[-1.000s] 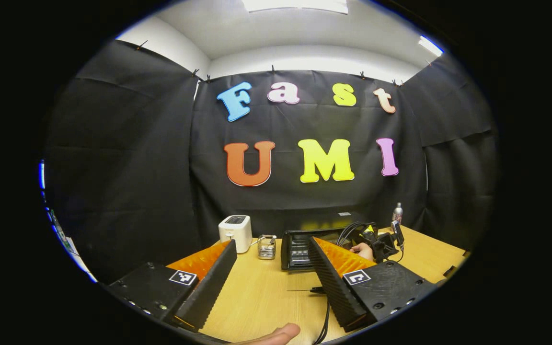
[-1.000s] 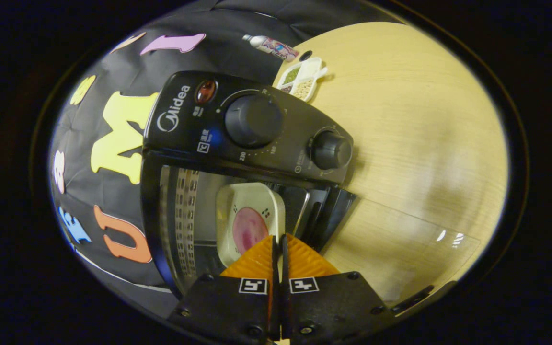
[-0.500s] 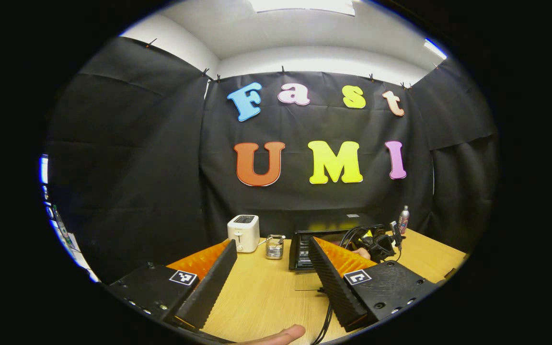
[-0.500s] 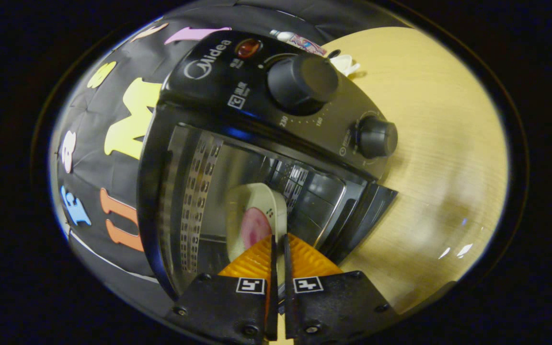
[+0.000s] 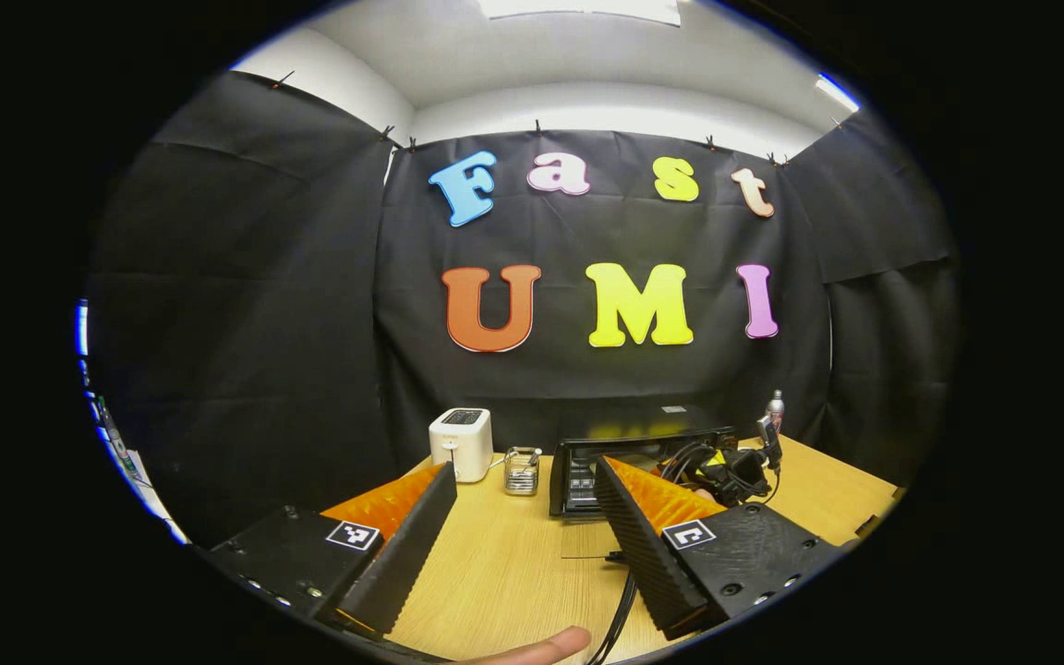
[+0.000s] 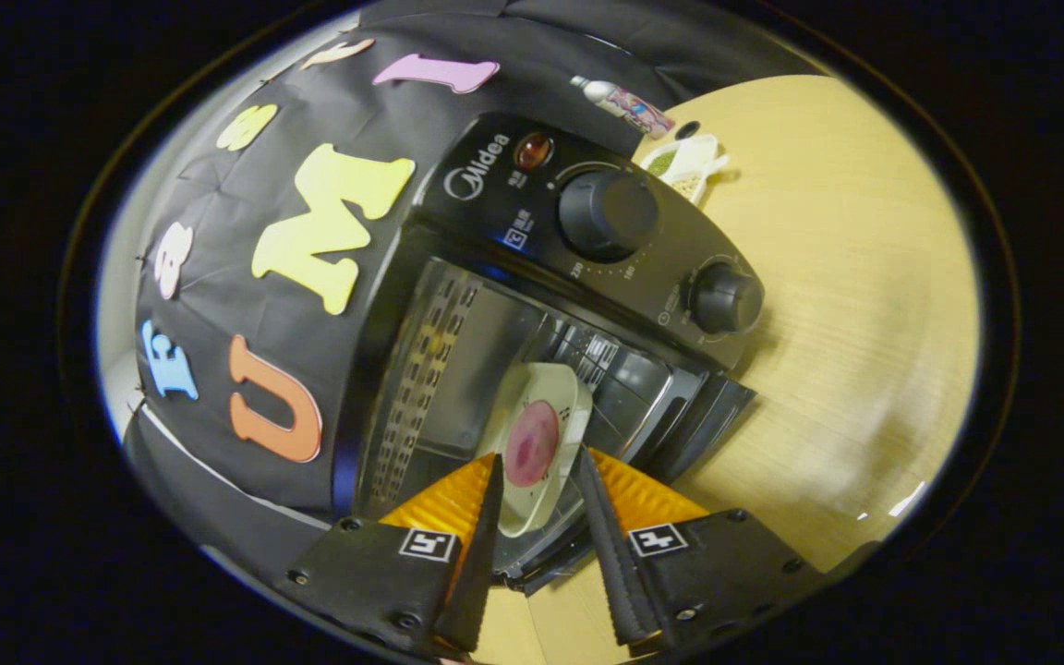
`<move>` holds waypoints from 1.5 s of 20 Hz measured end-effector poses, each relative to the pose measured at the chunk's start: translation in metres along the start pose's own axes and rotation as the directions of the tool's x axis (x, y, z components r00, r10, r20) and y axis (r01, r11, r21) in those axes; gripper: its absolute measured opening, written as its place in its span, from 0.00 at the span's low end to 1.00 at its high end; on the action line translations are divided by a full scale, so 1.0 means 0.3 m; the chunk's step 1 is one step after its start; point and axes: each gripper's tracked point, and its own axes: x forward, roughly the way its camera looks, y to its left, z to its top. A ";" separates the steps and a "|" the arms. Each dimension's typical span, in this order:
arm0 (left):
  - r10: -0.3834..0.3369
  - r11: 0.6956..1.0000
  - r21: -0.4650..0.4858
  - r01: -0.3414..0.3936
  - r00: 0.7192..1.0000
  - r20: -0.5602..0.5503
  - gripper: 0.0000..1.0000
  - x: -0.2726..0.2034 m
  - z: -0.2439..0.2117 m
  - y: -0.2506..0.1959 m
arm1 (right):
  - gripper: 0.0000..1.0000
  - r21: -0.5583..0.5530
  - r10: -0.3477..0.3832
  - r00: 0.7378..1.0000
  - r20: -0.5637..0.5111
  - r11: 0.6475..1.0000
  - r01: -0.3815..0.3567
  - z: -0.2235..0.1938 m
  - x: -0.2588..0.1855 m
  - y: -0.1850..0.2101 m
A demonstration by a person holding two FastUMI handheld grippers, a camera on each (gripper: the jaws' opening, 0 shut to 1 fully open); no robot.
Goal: Open the electric oven with the left hand, put the food in, and close the electric oven.
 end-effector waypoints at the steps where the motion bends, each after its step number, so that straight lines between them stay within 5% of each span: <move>1: -0.001 1.000 0.002 0.001 1.000 -0.005 0.95 0.007 -0.007 -0.004 | 0.55 -0.040 0.005 1.000 0.015 0.999 -0.005 0.013 -0.027 -0.011; 2: -0.001 1.000 0.003 0.001 1.000 -0.009 0.95 0.015 -0.013 -0.008 | 0.55 -0.088 0.026 0.999 0.024 0.996 -0.024 0.022 -0.049 -0.006; 7: -0.015 1.000 -0.009 0.015 0.999 -0.046 0.96 0.047 -0.052 -0.038 | 0.91 -0.370 0.076 0.996 0.056 0.928 -0.050 0.083 -0.155 -0.013; 13: -0.038 0.999 -0.029 0.035 0.992 -0.119 0.95 0.102 -0.150 -0.097 | 1.00 -0.653 0.210 0.977 0.041 0.745 -0.133 0.186 -0.288 0.054; 18: -0.060 0.998 -0.018 0.057 0.979 -0.195 0.96 0.166 -0.261 -0.160 | 0.96 -0.757 0.310 0.950 0.031 0.628 -0.180 0.299 -0.464 0.156; 24: -0.124 0.992 -0.046 0.115 0.938 -0.325 0.96 0.236 -0.441 -0.294 | 0.95 -0.846 0.341 0.935 0.096 0.523 -0.103 0.497 -0.682 0.224; 30: -0.195 0.981 -0.081 0.178 0.866 -0.461 0.96 0.278 -0.646 -0.438 | 0.95 -0.869 0.363 0.907 0.211 0.495 0.004 0.693 -0.916 0.294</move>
